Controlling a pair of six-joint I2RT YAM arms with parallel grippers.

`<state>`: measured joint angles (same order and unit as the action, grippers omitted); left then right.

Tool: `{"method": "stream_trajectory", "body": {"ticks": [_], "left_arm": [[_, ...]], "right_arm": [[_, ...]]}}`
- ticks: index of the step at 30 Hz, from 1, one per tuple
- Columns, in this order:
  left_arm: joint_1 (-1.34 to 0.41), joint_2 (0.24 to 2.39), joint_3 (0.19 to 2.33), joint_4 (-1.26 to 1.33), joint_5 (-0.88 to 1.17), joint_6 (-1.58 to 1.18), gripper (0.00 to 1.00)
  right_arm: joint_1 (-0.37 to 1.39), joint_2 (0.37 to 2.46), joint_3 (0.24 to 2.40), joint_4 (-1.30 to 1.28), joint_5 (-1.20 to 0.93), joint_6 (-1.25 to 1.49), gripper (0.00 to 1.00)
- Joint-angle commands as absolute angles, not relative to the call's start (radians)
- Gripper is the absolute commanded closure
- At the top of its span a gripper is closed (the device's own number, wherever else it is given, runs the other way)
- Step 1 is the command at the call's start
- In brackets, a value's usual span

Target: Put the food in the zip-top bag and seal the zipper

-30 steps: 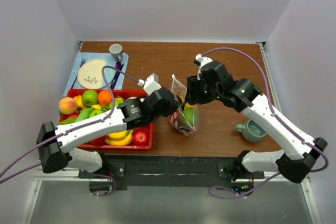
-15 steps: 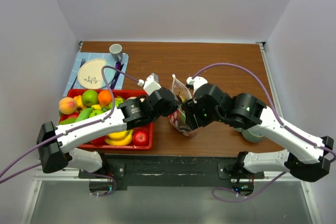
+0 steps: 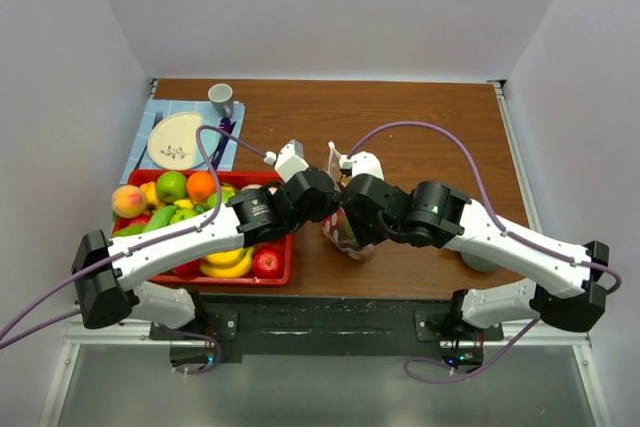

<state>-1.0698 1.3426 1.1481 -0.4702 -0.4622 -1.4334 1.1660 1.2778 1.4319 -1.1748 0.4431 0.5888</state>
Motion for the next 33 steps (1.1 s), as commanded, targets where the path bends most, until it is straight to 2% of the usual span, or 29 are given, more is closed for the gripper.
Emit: {"method": "stream_trajectory", "body": {"ticks": [1,9,11,14,15,16,19,22,23,25,26,29,33], "left_arm": [[-1.074,1.338,1.196,-0.431,-0.508,-1.444,1.00],[-1.072,1.341,1.195,-0.417,-0.502,-1.443,1.00],[-1.072,1.342,1.195,-0.414,-0.497,-1.442,1.00],[-1.072,1.341,1.195,-0.411,-0.492,-1.439,1.00],[-1.072,1.338,1.193,-0.411,-0.492,-1.433,1.00],[-1.069,1.336,1.193,-0.410,-0.492,-1.428,1.00],[-1.062,1.318,1.177,-0.394,-0.491,-1.405,0.99],[-1.036,1.286,1.143,-0.347,-0.483,-1.350,0.87],[-1.026,1.275,1.126,-0.318,-0.483,-1.327,0.76],[-0.999,1.246,1.108,-0.293,-0.483,-1.267,0.64],[-0.991,1.235,1.089,-0.261,-0.483,-1.244,0.55],[-0.956,1.200,1.066,-0.236,-0.491,-1.181,0.44],[-0.928,1.151,1.046,-0.252,-0.557,-1.128,0.41]], "right_arm": [[1.170,1.296,1.440,-1.183,0.482,0.614,0.53],[1.177,1.293,1.417,-1.157,0.449,0.611,0.52],[1.177,1.301,1.407,-1.157,0.474,0.612,0.55],[1.177,1.315,1.399,-1.176,0.532,0.627,0.82],[1.175,1.315,1.404,-1.193,0.557,0.635,0.94],[1.170,1.309,1.413,-1.213,0.598,0.646,0.99],[1.147,1.283,1.485,-1.301,0.735,0.695,1.00],[1.150,1.252,1.509,-1.226,0.651,0.635,1.00],[1.150,1.238,1.505,-1.233,0.670,0.624,1.00],[1.137,1.232,1.512,-1.290,0.768,0.650,1.00],[1.125,1.224,1.522,-1.284,0.769,0.631,1.00],[1.123,1.230,1.517,-1.235,0.672,0.592,1.00],[1.123,1.230,1.491,-1.264,0.692,0.626,1.00]]}}
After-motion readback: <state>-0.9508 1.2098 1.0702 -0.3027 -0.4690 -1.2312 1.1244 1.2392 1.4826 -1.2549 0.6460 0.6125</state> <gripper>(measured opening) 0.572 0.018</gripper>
